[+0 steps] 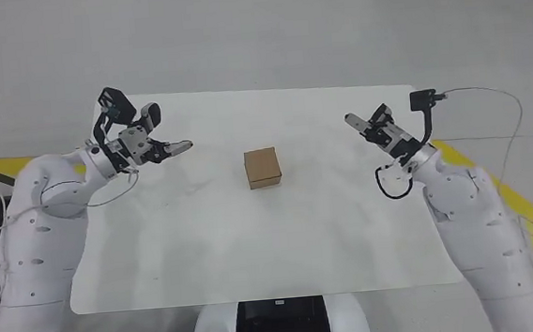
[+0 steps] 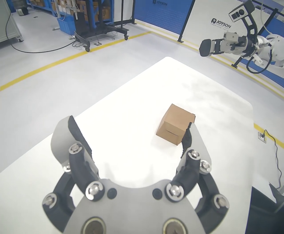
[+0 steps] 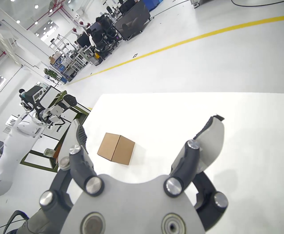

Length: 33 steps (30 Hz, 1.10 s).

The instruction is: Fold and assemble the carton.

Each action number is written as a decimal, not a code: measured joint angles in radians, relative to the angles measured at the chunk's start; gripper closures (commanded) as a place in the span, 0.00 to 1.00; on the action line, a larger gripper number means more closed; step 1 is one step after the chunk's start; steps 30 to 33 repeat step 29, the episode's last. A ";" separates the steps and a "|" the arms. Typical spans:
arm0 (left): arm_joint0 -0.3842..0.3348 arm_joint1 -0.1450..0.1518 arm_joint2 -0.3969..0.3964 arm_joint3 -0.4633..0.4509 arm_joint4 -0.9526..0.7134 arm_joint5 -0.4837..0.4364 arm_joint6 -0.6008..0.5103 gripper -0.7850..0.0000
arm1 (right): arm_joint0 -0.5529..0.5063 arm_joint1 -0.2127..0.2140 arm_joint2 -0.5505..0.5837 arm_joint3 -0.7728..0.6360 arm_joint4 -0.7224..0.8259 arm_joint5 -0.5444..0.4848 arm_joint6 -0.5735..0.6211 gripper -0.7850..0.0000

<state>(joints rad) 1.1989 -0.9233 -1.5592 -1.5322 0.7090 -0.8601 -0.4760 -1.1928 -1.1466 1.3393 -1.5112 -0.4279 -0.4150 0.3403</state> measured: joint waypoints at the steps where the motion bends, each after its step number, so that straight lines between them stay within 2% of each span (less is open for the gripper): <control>1: -0.002 0.001 0.000 -0.001 -0.008 0.001 -0.012 0.00 | 0.003 0.000 0.000 0.004 -0.010 -0.006 -0.008 0.00; 33: -0.005 0.003 0.002 -0.001 -0.022 0.004 -0.032 0.00 | 0.009 -0.001 0.000 0.013 -0.026 -0.016 -0.026 0.00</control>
